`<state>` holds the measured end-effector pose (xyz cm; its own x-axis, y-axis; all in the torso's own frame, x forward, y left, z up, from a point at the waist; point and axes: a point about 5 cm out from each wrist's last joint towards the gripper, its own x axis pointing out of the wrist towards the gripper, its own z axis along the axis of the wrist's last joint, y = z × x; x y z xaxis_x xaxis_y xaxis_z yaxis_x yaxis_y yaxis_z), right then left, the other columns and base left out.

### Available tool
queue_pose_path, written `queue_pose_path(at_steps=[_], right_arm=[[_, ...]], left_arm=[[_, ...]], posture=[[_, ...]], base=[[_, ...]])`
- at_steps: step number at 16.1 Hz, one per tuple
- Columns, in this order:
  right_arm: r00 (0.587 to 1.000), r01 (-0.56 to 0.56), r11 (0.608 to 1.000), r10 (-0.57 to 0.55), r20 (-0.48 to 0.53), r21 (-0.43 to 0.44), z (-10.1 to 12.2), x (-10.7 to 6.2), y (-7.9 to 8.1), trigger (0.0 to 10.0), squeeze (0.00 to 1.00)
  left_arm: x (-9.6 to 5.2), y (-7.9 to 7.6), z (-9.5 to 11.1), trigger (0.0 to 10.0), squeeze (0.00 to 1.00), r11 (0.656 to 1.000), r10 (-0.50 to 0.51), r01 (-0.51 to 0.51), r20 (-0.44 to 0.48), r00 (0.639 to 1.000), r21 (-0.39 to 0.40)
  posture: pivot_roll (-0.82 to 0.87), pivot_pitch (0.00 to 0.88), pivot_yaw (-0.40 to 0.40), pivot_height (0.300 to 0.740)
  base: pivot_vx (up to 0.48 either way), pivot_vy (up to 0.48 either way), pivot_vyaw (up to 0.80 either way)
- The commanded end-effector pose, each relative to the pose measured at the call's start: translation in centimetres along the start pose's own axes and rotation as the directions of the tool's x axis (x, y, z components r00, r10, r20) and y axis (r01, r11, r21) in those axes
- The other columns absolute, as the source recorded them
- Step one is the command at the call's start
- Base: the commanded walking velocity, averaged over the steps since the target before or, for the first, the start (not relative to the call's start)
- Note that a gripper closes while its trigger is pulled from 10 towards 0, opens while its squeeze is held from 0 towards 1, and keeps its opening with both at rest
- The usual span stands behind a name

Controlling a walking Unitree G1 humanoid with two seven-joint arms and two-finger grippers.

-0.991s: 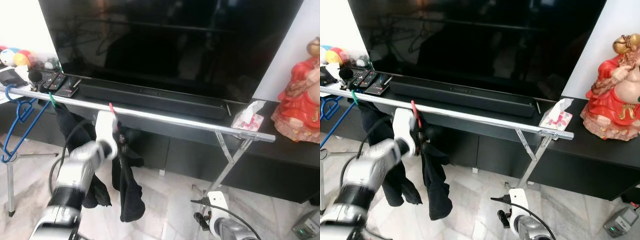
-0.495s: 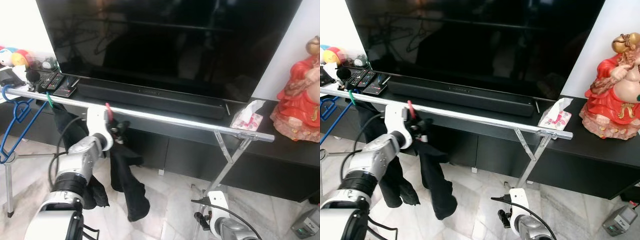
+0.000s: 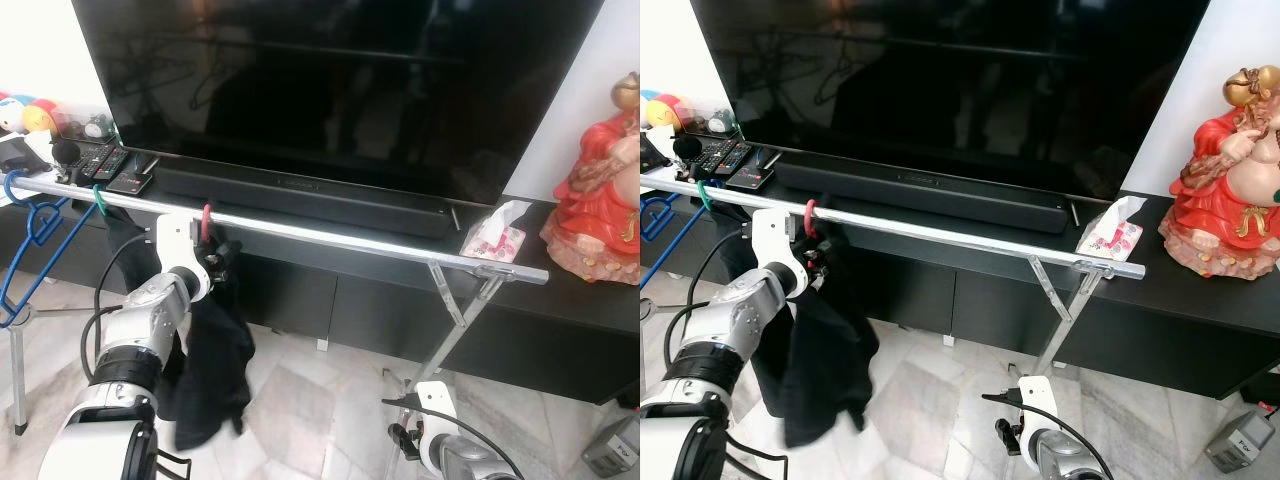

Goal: Hang hanger

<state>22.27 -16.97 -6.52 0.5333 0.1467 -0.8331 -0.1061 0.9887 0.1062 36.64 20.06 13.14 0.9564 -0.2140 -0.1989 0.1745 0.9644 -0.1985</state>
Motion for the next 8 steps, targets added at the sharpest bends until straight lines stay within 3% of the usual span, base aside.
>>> queue_pose_path(at_steps=[1,4,8], right_arm=[[1.000,0.005,1.000,-0.005,0.000,-0.003,0.3,0.0,-0.2,10.0,0.00],[1.000,0.001,1.000,-0.001,0.000,-0.006,0.3,0.0,-0.2,10.0,0.00],[1.000,0.003,1.000,-0.003,0.001,-0.004,0.3,0.0,-0.2,10.0,0.00]], left_arm=[[-0.4,0.3,-0.7,10.0,0.00,0.999,-0.007,0.009,-0.056,0.998,0.042],[-0.9,0.1,-1.5,10.0,0.00,0.992,-0.040,0.053,-0.104,0.994,0.118],[-1.9,-0.2,-2.1,10.0,0.00,0.987,-0.083,0.102,-0.147,0.986,0.126]], posture=[[-0.02,0.001,-0.069,0.740],[-0.02,0.003,-0.071,0.740],[-0.02,0.004,-0.071,0.740]], base=[[0.000,0.000,0.00],[0.000,0.000,0.00],[0.000,0.000,0.00]])
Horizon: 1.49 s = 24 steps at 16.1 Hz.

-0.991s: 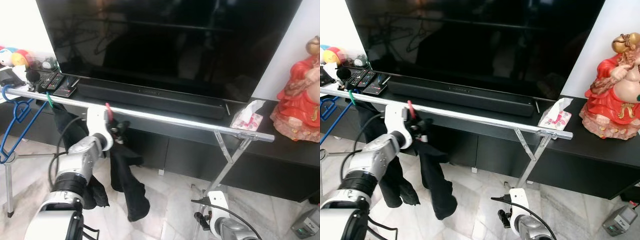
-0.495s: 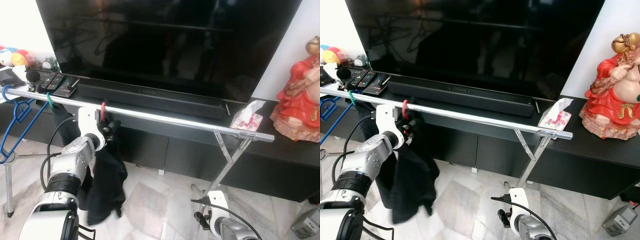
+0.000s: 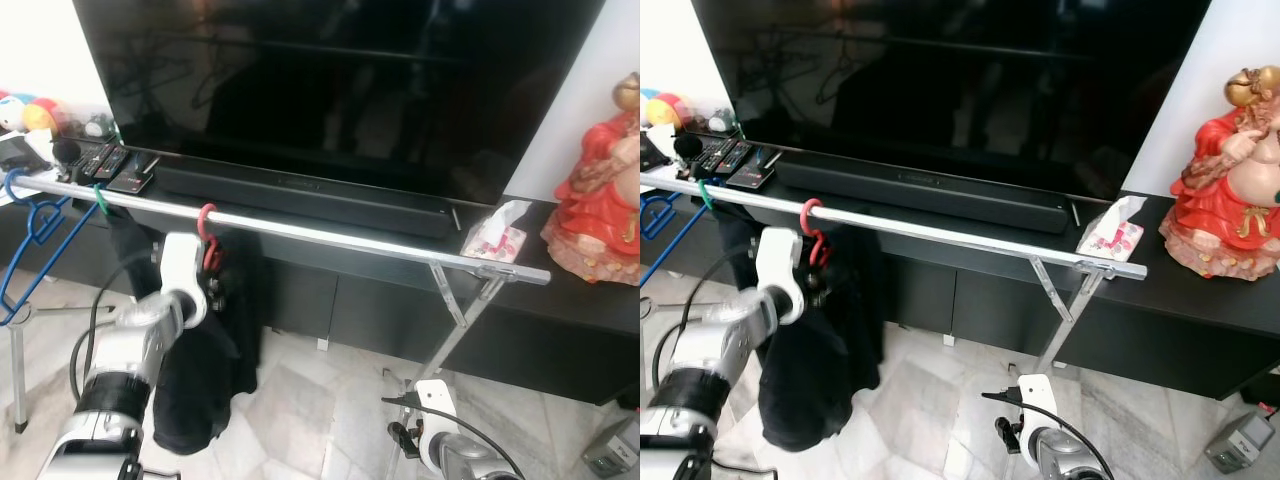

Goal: Hang hanger

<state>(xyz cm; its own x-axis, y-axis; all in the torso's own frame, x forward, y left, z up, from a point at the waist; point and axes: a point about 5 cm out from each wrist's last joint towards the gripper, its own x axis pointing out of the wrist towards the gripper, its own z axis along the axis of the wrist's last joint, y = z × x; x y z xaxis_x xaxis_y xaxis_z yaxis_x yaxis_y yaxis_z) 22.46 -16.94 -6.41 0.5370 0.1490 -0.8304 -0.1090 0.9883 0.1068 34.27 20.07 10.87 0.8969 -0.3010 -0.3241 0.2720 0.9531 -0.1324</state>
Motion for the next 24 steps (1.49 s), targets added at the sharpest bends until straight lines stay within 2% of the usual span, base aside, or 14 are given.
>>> queue_pose_path(at_steps=[1,9,20,24], right_arm=[[1.000,0.005,1.000,-0.005,-0.005,-0.002,0.1,0.0,-0.2,10.0,0.00],[1.000,0.000,1.000,0.000,-0.005,-0.005,0.2,0.0,-0.2,10.0,0.00],[1.000,-0.003,1.000,0.003,-0.004,-0.006,0.2,0.0,-0.1,10.0,0.00],[1.000,-0.004,1.000,0.004,-0.005,-0.005,0.2,0.0,-0.1,10.0,0.00]], left_arm=[[-0.5,-0.3,0.5,10.0,0.00,0.998,-0.025,0.025,-0.005,1.000,0.050],[-2.2,0.0,1.5,10.0,0.00,0.996,-0.038,0.037,0.015,0.999,0.083],[-3.1,0.4,1.9,10.0,0.00,0.996,-0.003,0.002,0.006,1.000,0.094],[-3.1,0.9,1.1,10.0,0.00,0.995,0.040,-0.039,-0.018,0.999,0.091]], posture=[[-0.02,0.004,-0.071,0.740],[-0.01,0.006,-0.073,0.740],[-0.01,0.008,-0.073,0.740],[-0.02,0.009,-0.072,0.740]], base=[[0.000,0.000,0.00],[0.000,0.000,0.00],[0.000,0.000,0.00],[0.000,0.000,0.00]])
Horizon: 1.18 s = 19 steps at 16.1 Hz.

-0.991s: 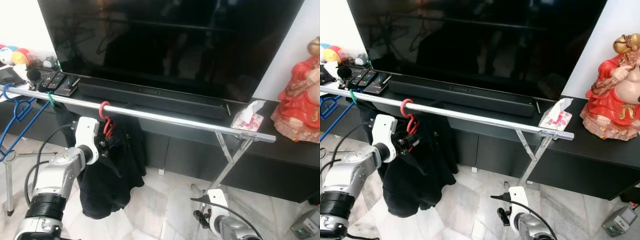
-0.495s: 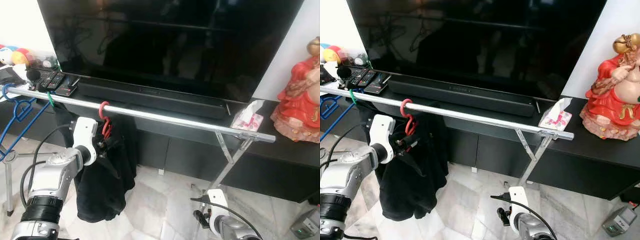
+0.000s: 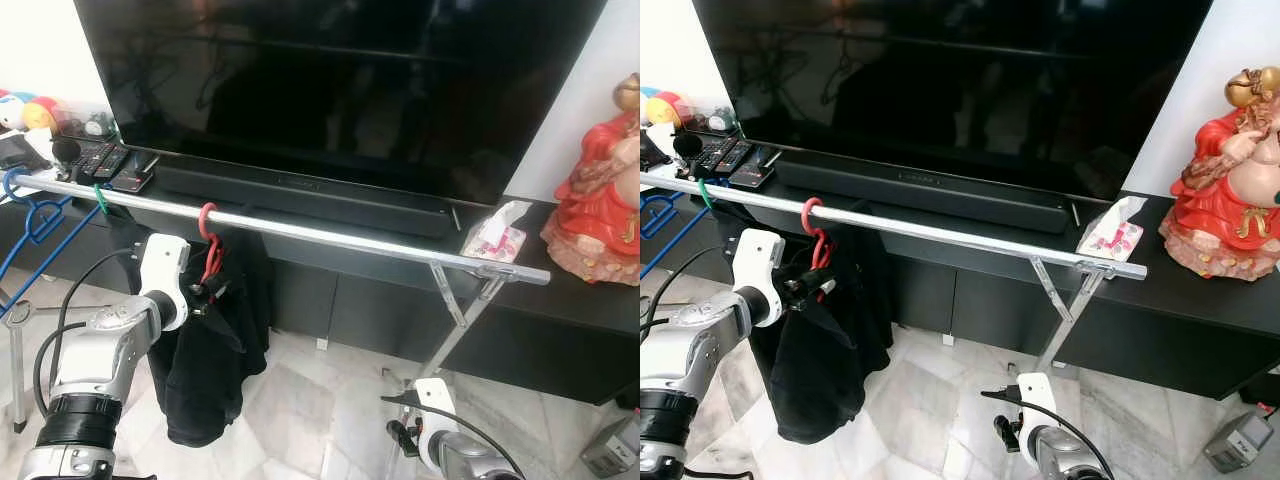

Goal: Hang hanger

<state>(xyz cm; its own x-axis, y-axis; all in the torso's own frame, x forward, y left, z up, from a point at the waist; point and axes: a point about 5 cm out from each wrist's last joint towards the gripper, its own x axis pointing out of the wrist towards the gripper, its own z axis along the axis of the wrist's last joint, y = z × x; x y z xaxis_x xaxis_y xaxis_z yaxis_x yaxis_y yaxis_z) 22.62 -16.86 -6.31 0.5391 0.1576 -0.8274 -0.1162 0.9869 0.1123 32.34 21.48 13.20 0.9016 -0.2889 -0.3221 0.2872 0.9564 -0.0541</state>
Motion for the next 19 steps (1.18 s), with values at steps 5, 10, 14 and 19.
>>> queue_pose_path(at_steps=[5,10,14,19], right_arm=[[1.000,-0.001,1.000,0.001,-0.007,-0.006,0.1,0.0,-0.1,10.0,0.00],[1.000,0.001,1.000,-0.001,-0.006,-0.004,0.1,0.0,-0.1,10.0,0.00],[1.000,-0.004,1.000,0.003,-0.009,-0.017,0.1,0.0,-0.1,10.0,0.00],[1.000,-0.003,1.000,0.002,-0.010,-0.016,0.0,0.0,-0.1,10.0,0.00]], left_arm=[[0.9,0.6,-2.2,10.0,0.00,0.996,0.087,-0.088,-0.036,0.996,-0.024],[1.6,0.9,-1.0,10.0,0.00,0.992,0.126,-0.125,0.054,0.991,-0.030],[1.8,0.4,0.2,10.0,0.00,0.998,0.061,-0.060,0.095,0.994,-0.022],[2.2,0.1,-0.3,10.0,0.00,0.999,0.004,0.000,0.089,0.996,-0.046]], posture=[[-0.02,0.005,-0.072,0.740],[-0.02,0.003,-0.072,0.740],[-0.02,0.003,-0.072,0.740],[-0.02,0.005,-0.071,0.740]], base=[[0.000,0.000,0.00],[0.000,0.000,0.00],[0.000,0.000,0.00],[0.000,0.000,0.00]])
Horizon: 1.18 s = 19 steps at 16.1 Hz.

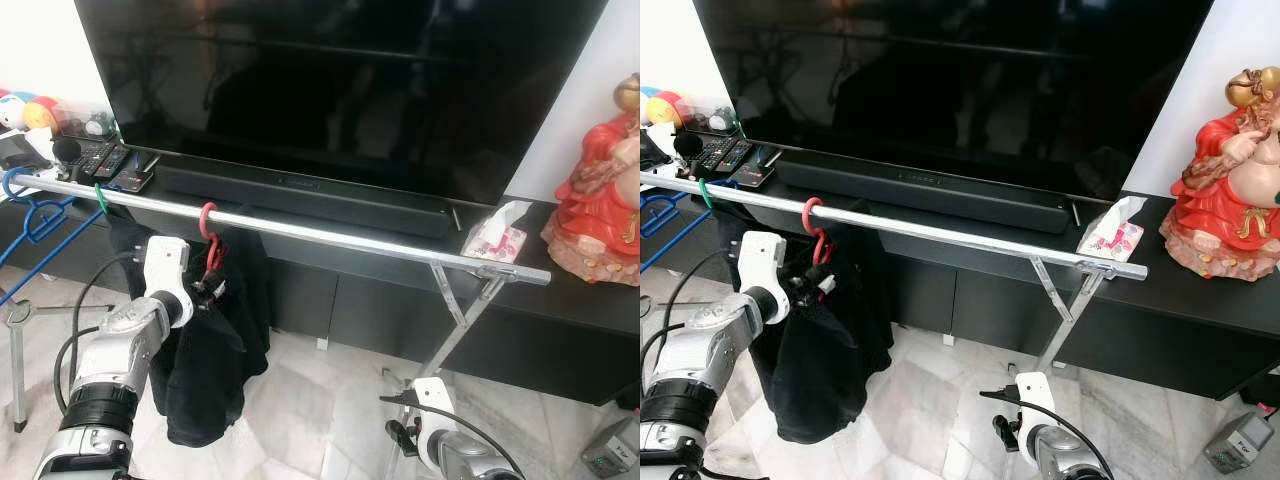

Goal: Hang hanger

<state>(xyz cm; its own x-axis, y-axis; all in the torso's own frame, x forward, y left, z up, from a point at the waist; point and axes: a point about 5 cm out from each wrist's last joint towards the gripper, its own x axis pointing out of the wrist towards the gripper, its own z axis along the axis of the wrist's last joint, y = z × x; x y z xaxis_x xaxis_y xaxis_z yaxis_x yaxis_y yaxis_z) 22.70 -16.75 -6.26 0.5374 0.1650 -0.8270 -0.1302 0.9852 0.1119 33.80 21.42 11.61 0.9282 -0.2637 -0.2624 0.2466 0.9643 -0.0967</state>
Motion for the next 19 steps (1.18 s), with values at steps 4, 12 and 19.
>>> queue_pose_path(at_steps=[4,12,19], right_arm=[[1.000,0.005,1.000,-0.005,-0.008,-0.003,-0.1,-0.1,-0.2,10.0,0.00],[1.000,0.006,1.000,-0.006,-0.006,0.002,-0.1,-0.1,-0.3,10.0,0.00],[1.000,0.005,1.000,-0.005,-0.005,0.005,-0.1,-0.1,-0.4,10.0,0.00]], left_arm=[[0.7,0.2,0.9,10.0,0.00,0.999,0.014,-0.014,0.025,1.000,0.030],[1.5,1.1,0.8,10.0,0.00,0.998,0.060,-0.061,0.034,0.998,0.024],[2.0,0.8,1.1,6.7,0.00,1.000,0.009,-0.010,0.074,0.997,0.007]], posture=[[-0.02,0.007,-0.071,0.740],[-0.03,0.007,-0.071,0.740],[-0.03,0.009,-0.072,0.740]], base=[[0.000,0.000,0.00],[0.000,0.000,0.00],[0.000,0.000,0.00]])
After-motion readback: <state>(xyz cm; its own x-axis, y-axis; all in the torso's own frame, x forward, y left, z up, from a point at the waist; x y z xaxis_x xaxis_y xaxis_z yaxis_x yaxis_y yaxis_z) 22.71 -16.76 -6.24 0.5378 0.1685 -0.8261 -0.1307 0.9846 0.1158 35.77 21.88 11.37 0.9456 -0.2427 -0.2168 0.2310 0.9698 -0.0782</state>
